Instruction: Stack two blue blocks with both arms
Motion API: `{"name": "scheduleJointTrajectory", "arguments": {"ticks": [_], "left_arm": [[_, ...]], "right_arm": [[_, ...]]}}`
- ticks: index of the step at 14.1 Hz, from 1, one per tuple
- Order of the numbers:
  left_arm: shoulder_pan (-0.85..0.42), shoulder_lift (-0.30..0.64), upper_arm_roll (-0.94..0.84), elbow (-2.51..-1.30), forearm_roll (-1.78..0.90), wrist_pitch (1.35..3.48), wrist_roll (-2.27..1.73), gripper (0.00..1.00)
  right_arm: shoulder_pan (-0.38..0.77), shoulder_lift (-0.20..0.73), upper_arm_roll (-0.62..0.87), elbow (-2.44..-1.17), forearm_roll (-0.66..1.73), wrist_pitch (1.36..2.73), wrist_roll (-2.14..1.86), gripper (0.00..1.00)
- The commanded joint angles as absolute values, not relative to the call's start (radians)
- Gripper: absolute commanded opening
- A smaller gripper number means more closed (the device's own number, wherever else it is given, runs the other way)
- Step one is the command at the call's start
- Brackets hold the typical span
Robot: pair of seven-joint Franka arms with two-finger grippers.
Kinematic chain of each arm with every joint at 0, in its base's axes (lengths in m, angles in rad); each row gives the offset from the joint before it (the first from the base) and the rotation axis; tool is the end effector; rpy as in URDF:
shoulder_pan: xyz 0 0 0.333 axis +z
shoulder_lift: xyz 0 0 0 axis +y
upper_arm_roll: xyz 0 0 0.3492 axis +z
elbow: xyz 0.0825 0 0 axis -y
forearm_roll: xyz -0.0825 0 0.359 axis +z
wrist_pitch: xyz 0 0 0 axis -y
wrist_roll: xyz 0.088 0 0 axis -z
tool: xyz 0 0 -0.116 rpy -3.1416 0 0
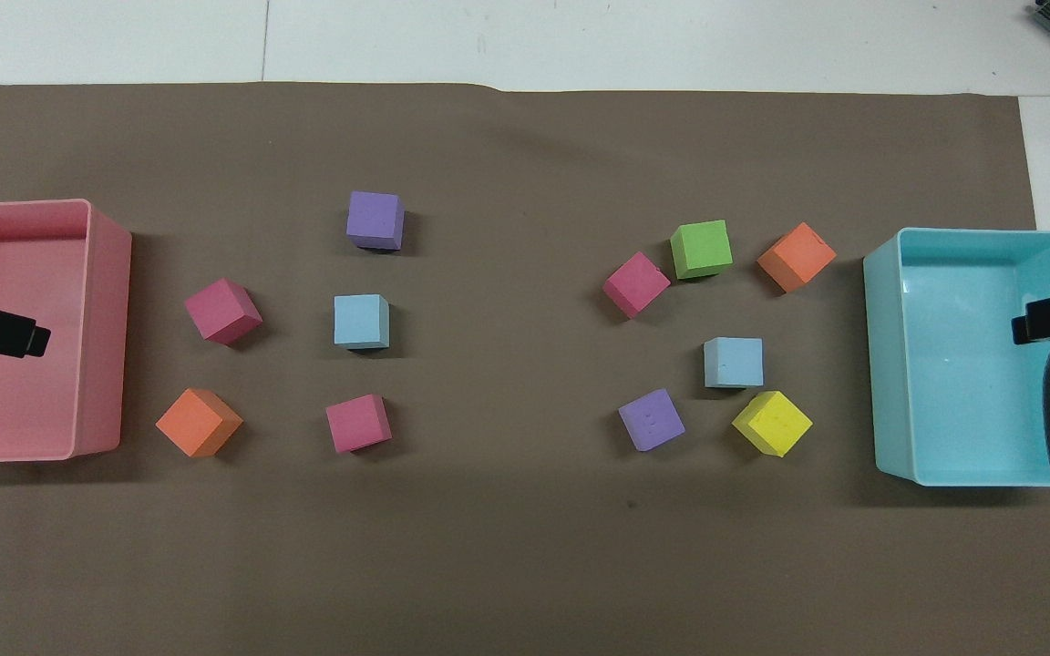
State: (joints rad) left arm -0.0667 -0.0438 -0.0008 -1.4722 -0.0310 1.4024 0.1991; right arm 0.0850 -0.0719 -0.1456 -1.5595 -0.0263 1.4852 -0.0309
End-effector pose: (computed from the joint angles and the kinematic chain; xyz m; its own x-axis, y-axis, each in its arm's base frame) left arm 0.4943 -0.0374 0.6999 0.9631 -0.2684 -0.0193 -0.2676 -0.9629 0.0352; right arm 0.4948 -0.0367 0.6827 0.9995 -0.0315 -0.0036 -0.0315 -0.9994 0.0157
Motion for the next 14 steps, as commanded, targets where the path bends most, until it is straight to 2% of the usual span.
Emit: {"name": "scheduleJointTrajectory", "arguments": {"ticks": [1,6,14], "left_arm": [[-0.061,-0.054,-0.002,-1.470,-0.025,1.391,0.212,1.00],[-0.061,-0.054,0.005,-1.470,-0.025,1.391,0.210,1.00],[-0.061,-0.054,0.005,-1.471,-0.025,1.391,0.212,1.00]], "right_arm": [[0.081,-0.087,-0.140,-1.569,-0.011,1.468,-0.038,1.00],[0.083,-0.106,-0.117,-1.637,-0.009,1.499,-0.035,1.00],[0.196,-0.080,-0.115,-1.842,-0.006,1.727,-0.012,1.00]]}}
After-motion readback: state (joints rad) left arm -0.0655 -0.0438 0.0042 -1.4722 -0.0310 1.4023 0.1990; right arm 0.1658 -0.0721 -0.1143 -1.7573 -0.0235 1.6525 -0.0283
